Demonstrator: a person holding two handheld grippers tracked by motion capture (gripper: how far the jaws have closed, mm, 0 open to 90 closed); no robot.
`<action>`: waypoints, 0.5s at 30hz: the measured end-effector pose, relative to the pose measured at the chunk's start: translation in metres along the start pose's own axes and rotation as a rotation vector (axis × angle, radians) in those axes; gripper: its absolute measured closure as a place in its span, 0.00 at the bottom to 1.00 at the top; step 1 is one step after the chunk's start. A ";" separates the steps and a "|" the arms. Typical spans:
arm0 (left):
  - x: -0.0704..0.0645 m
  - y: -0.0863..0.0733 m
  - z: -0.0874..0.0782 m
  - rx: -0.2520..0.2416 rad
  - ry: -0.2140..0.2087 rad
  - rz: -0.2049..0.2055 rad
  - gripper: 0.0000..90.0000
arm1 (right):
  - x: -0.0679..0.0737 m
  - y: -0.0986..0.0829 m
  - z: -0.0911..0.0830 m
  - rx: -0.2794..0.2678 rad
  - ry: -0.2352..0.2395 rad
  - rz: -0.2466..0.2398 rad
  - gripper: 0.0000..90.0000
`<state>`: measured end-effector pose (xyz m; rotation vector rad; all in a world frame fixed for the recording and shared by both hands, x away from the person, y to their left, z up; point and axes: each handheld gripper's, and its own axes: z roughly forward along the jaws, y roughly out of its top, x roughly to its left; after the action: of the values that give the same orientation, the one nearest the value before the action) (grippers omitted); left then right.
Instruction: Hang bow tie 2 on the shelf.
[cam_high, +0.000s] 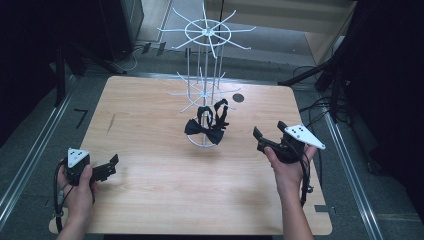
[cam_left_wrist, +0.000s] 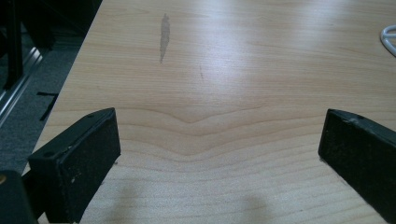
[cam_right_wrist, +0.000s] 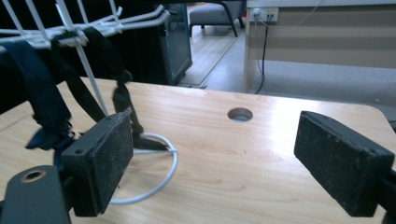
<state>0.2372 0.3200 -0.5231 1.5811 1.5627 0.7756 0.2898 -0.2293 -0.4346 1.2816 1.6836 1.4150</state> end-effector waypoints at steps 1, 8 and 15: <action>0.000 0.000 0.000 0.000 0.000 0.000 0.00 | -0.004 -0.004 -0.002 0.007 -0.006 0.010 0.13; 0.000 0.000 0.000 0.000 -0.001 0.000 0.00 | -0.012 -0.018 -0.007 0.028 -0.017 0.015 0.13; 0.000 0.000 0.000 -0.001 0.000 -0.003 0.00 | -0.019 -0.033 -0.012 0.040 -0.025 0.020 0.13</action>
<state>0.2371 0.3198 -0.5231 1.5771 1.5639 0.7742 0.2766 -0.2502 -0.4657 1.3364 1.6950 1.3781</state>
